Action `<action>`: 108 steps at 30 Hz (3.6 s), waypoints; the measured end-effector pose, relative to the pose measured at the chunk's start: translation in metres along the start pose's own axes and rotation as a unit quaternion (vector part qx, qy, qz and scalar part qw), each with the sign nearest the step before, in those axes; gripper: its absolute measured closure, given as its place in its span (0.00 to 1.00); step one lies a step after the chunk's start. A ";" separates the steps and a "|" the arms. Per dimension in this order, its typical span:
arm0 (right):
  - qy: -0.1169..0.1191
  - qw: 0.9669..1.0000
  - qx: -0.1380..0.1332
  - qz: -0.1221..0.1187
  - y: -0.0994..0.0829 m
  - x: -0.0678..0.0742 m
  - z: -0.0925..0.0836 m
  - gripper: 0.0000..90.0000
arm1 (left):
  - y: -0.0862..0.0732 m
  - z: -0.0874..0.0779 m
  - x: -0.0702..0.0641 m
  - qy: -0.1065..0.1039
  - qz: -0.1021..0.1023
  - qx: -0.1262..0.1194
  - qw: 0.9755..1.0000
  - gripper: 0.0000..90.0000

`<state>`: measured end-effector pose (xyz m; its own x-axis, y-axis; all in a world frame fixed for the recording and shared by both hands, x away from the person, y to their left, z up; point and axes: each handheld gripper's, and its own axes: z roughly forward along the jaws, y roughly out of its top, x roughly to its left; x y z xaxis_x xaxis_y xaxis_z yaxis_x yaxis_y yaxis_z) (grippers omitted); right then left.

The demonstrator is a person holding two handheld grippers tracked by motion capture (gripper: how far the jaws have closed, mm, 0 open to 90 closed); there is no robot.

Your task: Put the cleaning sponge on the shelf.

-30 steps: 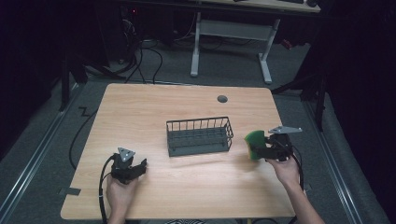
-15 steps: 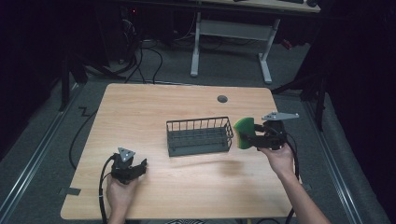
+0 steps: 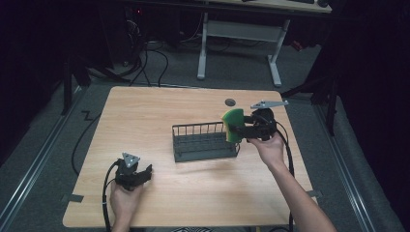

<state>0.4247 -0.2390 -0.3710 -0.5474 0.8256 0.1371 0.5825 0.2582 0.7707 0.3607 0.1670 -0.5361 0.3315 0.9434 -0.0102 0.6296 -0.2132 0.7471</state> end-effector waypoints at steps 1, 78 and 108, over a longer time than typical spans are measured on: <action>0.000 1.000 0.000 0.000 0.000 0.000 0.000 0.33 | 0.000 0.000 0.000 0.000 0.000 0.000 1.000 0.38; -0.059 0.995 0.080 -0.008 -0.017 0.017 0.074 0.33 | 0.000 0.000 0.000 -0.001 0.000 0.000 1.000 0.38; -0.041 0.999 0.031 -0.003 -0.024 0.010 0.050 0.29 | 0.000 0.000 0.000 -0.001 0.000 0.000 1.000 0.38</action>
<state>0.4352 -0.2116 -0.4190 -0.5016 0.8615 0.0788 0.6171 0.2925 0.7305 0.3607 0.1668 -0.5362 0.3329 0.9429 -0.0102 0.6290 -0.2140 0.7474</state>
